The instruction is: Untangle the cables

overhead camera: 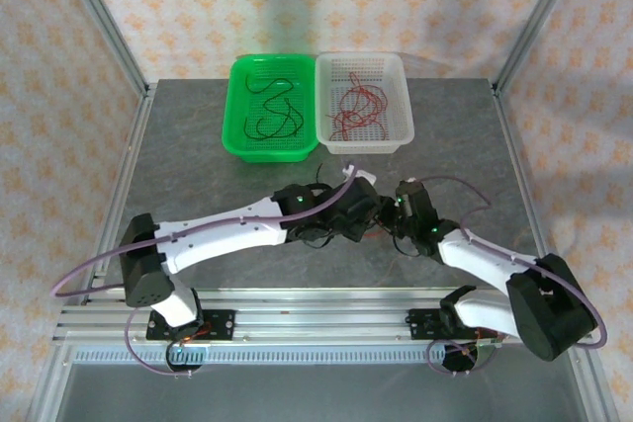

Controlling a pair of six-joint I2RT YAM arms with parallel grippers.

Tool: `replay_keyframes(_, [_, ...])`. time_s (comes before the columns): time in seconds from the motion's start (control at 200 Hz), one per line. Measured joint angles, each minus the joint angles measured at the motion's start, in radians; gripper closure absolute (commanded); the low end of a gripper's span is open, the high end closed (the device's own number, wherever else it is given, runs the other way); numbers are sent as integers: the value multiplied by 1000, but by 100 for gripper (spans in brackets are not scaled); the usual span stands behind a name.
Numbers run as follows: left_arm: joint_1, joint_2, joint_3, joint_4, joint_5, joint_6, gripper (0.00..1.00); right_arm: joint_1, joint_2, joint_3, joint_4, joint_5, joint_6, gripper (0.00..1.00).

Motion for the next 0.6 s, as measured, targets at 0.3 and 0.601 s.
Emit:
replay_keyframes(0.3, [0, -69, 63, -7, -34, 25, 100, 0, 131, 0, 62, -1, 11, 59])
replay_keyframes(0.601, [0, -83, 127, -7, -71, 53, 100, 0, 191, 0, 119, -9, 15, 64])
